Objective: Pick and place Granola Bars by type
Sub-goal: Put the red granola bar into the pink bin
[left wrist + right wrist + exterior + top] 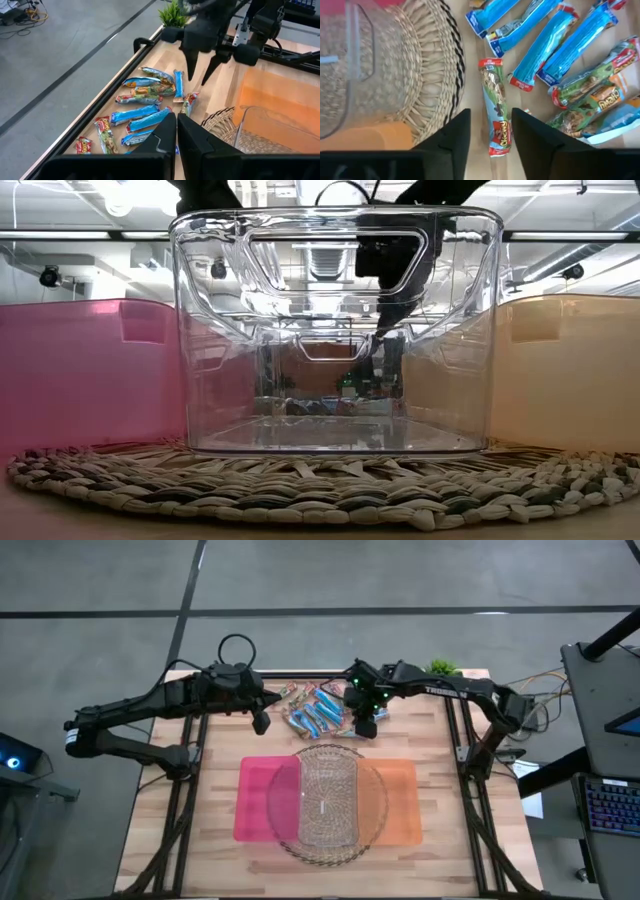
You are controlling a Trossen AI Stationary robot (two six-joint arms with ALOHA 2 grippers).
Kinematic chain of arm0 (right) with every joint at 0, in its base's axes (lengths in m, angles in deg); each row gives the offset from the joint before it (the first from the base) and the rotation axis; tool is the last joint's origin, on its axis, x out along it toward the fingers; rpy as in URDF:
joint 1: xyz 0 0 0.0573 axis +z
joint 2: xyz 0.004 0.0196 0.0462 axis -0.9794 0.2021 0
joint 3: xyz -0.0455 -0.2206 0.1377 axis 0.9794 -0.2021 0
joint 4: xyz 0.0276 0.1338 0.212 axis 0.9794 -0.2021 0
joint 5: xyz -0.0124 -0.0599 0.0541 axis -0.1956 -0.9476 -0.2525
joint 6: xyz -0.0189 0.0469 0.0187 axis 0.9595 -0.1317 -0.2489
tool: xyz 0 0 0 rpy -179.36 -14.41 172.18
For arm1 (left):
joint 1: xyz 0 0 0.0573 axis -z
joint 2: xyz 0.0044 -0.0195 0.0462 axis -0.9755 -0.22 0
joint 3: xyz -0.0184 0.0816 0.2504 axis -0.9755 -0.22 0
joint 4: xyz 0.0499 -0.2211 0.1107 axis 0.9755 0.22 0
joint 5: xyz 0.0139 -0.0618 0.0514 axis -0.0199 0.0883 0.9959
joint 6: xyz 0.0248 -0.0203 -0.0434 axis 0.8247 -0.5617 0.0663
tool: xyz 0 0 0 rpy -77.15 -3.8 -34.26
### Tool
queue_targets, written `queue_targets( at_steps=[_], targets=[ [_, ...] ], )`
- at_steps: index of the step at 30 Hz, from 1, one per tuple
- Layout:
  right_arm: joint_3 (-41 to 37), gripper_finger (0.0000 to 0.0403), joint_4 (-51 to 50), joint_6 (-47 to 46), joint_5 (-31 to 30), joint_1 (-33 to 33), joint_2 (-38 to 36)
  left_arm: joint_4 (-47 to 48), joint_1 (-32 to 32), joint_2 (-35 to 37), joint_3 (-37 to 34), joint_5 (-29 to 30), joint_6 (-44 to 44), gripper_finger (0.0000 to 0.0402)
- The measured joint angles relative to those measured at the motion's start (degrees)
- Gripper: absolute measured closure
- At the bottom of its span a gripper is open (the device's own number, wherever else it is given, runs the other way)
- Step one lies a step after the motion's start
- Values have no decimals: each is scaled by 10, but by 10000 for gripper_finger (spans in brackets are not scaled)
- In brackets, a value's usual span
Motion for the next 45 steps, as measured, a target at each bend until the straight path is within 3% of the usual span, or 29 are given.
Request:
queue_targets(
  at_steps=[12, 22, 31, 45],
  targets=[
    [0, 200, 3, 45, -5, 1, 55, 0, 0, -1, 0, 0, 0, 402],
    [0, 197, 8, 63, -9, 1, 106, 13, 0, -1, 0, 1, -8, 402],
    [0, 197, 11, 84, -49, 1, 144, 16, 0, -1, 0, 1, -9, 402],
    [-1, 197, 19, 92, -51, 5, 164, 17, 0, -1, 0, 1, -11, 402]
  ],
)
